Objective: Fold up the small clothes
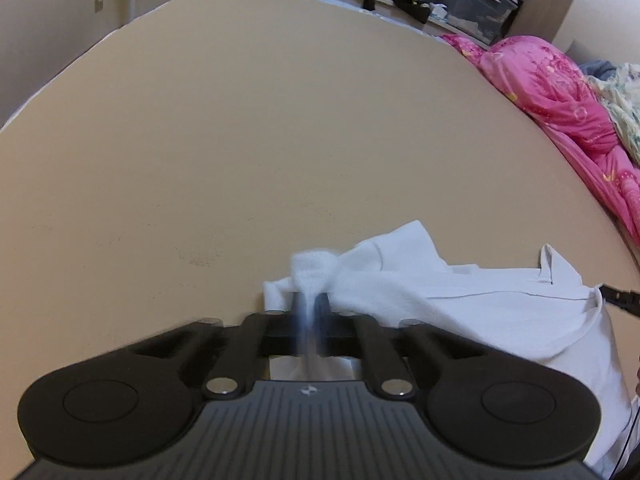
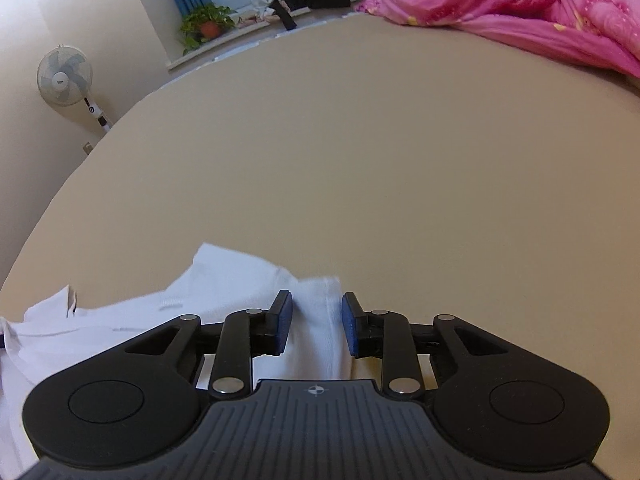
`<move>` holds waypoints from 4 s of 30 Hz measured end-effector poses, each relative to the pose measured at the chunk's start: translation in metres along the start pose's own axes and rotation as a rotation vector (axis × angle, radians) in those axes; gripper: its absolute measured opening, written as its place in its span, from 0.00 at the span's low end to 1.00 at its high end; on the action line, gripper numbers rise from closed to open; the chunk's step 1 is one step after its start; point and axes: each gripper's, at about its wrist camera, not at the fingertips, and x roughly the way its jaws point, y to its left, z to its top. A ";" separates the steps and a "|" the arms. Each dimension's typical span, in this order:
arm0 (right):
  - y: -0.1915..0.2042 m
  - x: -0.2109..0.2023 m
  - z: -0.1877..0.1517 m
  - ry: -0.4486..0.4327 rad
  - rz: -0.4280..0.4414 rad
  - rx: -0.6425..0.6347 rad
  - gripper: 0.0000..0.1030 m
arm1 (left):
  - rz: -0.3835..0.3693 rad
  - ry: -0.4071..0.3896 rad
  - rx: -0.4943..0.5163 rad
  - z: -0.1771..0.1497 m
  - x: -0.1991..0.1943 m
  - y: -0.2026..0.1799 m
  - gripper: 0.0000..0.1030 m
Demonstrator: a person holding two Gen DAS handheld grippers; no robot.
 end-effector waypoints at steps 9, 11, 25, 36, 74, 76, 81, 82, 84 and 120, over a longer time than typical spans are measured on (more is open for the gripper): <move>0.011 -0.004 0.027 -0.270 0.013 0.059 0.05 | 0.119 -0.176 -0.022 0.015 -0.003 0.001 0.04; 0.012 0.018 0.030 -0.219 -0.026 0.065 0.05 | 0.124 -0.127 -0.036 0.017 0.015 0.002 0.07; 0.004 -0.049 0.016 0.028 -0.073 0.150 0.28 | -0.027 0.094 -0.160 -0.009 -0.062 0.027 0.19; 0.003 -0.091 -0.083 0.246 -0.102 0.107 0.33 | 0.098 0.289 -0.100 -0.091 -0.060 0.018 0.05; 0.042 -0.156 -0.063 -0.184 -0.195 -0.187 0.21 | 0.137 0.236 -0.014 -0.100 -0.072 0.007 0.19; 0.047 -0.169 -0.051 -0.241 -0.163 -0.205 0.24 | 0.133 0.234 -0.012 -0.100 -0.071 0.009 0.19; 0.037 -0.160 -0.059 -0.281 -0.117 -0.215 0.32 | 0.104 0.184 -0.132 -0.092 -0.081 0.032 0.22; 0.034 -0.147 -0.061 -0.232 -0.132 -0.207 0.31 | 0.095 0.171 -0.175 -0.091 -0.084 0.039 0.25; 0.030 -0.127 -0.058 -0.183 -0.157 -0.188 0.31 | 0.082 0.146 -0.248 -0.089 -0.090 0.054 0.36; 0.029 -0.123 -0.058 -0.142 -0.096 -0.151 0.31 | 0.031 0.146 -0.301 -0.108 -0.038 0.030 0.24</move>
